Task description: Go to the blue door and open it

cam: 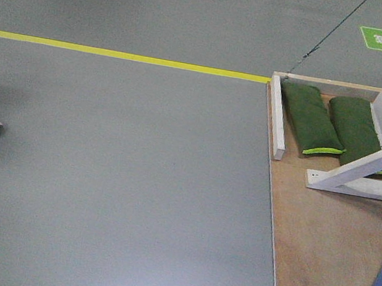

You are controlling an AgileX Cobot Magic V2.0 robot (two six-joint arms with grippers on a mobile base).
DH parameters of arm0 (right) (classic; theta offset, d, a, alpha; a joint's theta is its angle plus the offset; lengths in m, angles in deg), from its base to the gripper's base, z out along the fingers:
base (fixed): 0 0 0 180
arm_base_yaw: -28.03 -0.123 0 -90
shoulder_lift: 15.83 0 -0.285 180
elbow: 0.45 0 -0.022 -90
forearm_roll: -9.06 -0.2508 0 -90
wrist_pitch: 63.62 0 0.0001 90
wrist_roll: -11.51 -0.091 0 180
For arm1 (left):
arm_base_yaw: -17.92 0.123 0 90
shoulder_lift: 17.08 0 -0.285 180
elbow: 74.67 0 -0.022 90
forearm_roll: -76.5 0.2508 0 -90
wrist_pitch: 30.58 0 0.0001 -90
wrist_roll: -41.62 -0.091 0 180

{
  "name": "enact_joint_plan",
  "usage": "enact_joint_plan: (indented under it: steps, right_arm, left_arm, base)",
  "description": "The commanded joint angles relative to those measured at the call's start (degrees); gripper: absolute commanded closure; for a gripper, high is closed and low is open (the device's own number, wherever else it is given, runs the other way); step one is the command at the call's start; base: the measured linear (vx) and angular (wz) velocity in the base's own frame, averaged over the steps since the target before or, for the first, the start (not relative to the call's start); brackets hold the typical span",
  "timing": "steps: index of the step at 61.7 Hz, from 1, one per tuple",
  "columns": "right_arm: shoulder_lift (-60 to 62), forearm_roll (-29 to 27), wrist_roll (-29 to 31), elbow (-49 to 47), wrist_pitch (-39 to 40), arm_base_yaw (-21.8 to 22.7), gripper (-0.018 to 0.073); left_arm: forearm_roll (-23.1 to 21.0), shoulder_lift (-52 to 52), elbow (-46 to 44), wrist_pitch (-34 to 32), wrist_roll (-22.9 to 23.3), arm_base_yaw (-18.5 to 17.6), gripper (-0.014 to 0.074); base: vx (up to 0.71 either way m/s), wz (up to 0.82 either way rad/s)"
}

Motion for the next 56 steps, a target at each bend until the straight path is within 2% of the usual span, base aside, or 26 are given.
enact_joint_plan:
  steps: [1,56]
  right_arm:
    - [0.7,0.4,0.4,0.5,4.4,1.7,0.0564]
    - [0.6,0.4,0.4,0.4,4.3,1.1,0.0564]
  left_arm:
    - [0.0,1.2,-2.0,-4.8,0.2,-0.4,0.0526]
    - [0.0,1.2,-2.0,-4.8,0.2,-0.8,0.0526]
  base:
    - [0.03,0.01]
    - [-0.04,0.0]
